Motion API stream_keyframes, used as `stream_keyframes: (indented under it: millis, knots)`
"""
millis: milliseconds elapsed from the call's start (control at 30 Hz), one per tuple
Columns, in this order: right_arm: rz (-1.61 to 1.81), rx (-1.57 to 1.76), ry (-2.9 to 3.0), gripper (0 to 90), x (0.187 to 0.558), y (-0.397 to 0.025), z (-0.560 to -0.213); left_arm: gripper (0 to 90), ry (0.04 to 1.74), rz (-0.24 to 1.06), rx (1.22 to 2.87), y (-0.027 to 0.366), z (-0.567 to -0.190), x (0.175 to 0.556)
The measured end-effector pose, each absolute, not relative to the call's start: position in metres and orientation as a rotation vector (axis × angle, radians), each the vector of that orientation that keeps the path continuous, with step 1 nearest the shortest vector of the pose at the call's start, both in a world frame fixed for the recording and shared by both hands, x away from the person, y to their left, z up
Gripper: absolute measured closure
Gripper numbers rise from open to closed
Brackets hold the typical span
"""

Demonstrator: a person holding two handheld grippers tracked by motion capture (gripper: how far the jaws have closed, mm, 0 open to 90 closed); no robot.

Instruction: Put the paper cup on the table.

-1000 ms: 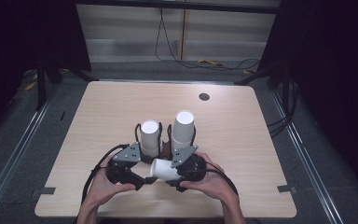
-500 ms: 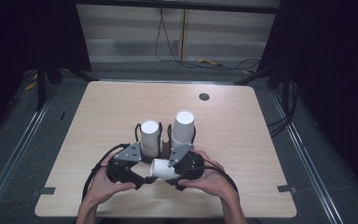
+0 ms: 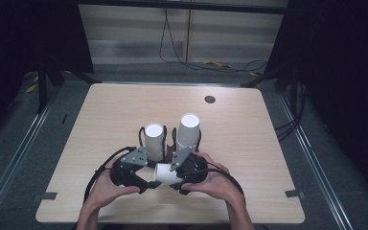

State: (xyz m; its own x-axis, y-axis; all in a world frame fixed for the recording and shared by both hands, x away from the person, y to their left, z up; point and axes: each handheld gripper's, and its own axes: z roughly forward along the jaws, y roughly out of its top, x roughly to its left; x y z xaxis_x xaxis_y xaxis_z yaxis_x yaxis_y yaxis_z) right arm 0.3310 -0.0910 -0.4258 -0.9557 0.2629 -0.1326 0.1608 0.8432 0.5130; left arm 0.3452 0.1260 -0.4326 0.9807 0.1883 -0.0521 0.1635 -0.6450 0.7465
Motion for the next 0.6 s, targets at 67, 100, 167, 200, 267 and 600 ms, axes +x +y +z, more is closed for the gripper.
stream_keyframes:
  millis: [67,100,167,200,267,600]
  knots:
    - [0.756,0.319,2.828,27.0,0.3308,-0.0897,-0.4249,27.5,0.245,0.042,2.281,0.1259,-0.4326,0.3464]
    - [0.755,0.311,2.827,26.9,0.331,-0.0892,-0.4244,27.6,0.237,0.036,2.285,0.1261,-0.4326,0.3474]
    - [0.755,0.307,2.825,26.9,0.3308,-0.0882,-0.4245,33.2,0.23,0.028,2.28,0.1265,-0.4331,0.3467]
    - [0.749,0.304,2.83,27.0,0.3311,-0.0877,-0.4252,33.2,0.224,0.032,2.285,0.1263,-0.4331,0.3462]
    - [0.739,0.3,2.827,27.1,0.3317,-0.0868,-0.4264,33.2,0.232,0.028,2.286,0.1264,-0.4332,0.3464]
    - [0.729,0.275,2.854,27.4,0.3307,-0.083,-0.428,31.4,0.188,-0.012,2.318,0.1195,-0.4387,0.349]
